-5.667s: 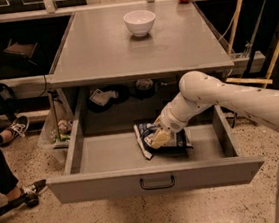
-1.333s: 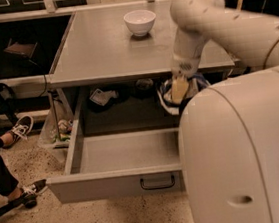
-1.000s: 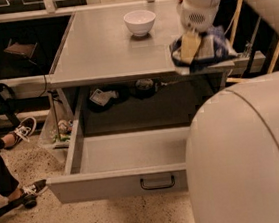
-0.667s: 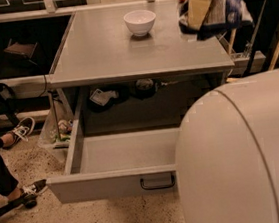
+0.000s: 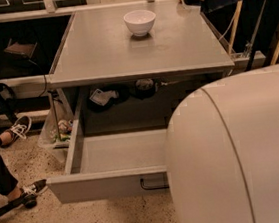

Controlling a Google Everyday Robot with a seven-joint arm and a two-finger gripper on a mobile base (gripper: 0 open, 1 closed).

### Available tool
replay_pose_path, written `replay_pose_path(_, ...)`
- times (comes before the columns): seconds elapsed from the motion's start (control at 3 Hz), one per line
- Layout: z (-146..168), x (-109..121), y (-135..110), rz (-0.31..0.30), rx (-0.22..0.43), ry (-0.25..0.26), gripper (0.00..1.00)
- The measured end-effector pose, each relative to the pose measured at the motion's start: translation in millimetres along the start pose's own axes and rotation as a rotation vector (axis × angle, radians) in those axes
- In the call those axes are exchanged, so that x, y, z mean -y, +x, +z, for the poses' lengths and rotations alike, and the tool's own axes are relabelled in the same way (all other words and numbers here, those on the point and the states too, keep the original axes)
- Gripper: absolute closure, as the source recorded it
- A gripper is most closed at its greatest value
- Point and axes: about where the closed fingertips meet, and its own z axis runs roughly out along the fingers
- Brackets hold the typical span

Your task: Pick blue chip bag from top drawer and place on counter

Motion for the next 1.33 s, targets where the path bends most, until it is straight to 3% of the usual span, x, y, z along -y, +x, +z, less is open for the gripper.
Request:
replay_pose_path(0.67, 19.7, 13.3, 3.1, 0.04, 0.065, -0.012, 1.0)
replay_pose_path(1.0, 75.2, 17.4, -6.1, 0.081, 0.178, -0.088, 1.0)
replay_pose_path(1.33, 152.8, 4.2, -25.2, 0.146, 0.325, -0.24, 1.0)
